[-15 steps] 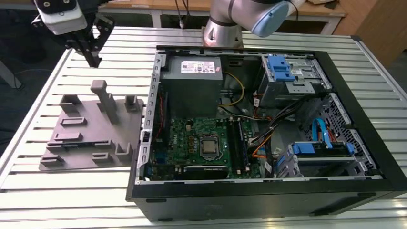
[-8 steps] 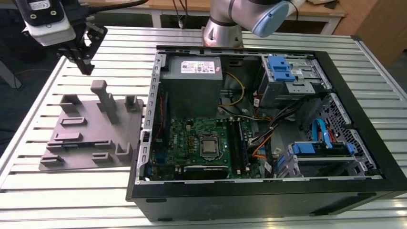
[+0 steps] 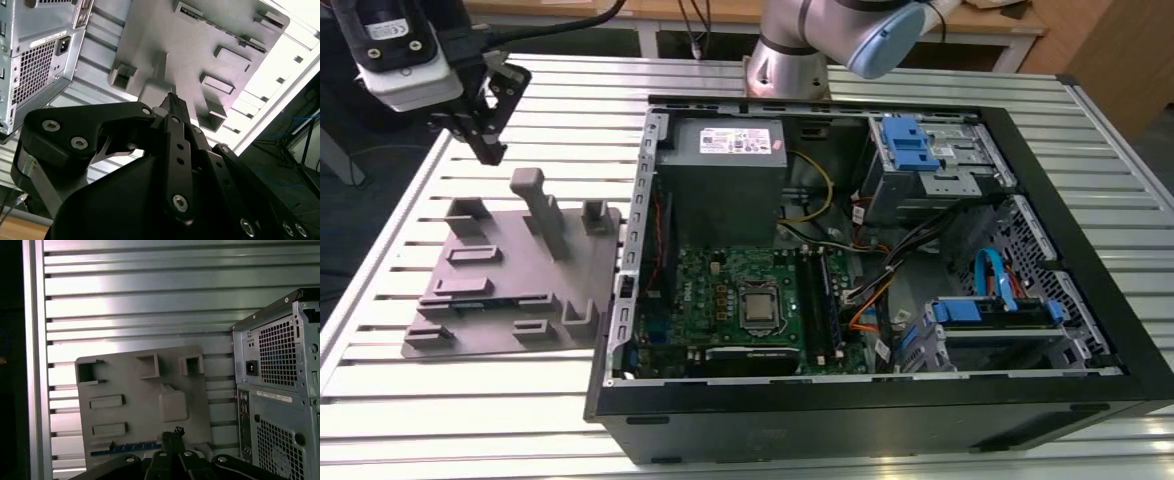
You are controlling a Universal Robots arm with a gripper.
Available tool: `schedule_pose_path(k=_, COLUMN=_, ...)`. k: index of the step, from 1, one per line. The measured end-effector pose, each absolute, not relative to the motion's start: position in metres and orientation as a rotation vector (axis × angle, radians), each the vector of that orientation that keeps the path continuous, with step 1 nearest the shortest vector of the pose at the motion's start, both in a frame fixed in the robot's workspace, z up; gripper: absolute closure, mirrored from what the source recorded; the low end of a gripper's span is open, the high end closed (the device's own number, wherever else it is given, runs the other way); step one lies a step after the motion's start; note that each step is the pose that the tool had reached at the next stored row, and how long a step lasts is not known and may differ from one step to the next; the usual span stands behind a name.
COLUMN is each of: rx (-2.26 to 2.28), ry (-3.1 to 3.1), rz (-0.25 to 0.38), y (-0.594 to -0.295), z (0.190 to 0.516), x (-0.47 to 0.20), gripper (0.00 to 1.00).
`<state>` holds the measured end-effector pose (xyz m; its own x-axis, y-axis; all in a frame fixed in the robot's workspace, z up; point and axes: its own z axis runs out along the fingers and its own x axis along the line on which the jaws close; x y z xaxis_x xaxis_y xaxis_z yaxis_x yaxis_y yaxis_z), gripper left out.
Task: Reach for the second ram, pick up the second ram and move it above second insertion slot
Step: 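Reach for the second ram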
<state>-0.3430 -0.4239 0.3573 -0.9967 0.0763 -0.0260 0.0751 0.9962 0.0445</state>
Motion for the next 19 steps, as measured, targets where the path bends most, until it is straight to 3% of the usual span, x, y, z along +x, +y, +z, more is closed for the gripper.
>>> schedule_pose_path(k=19, rx=0.118, ry=3.111, rz=0.068, y=-0.424, z=0.323, x=-0.346, gripper=0.89)
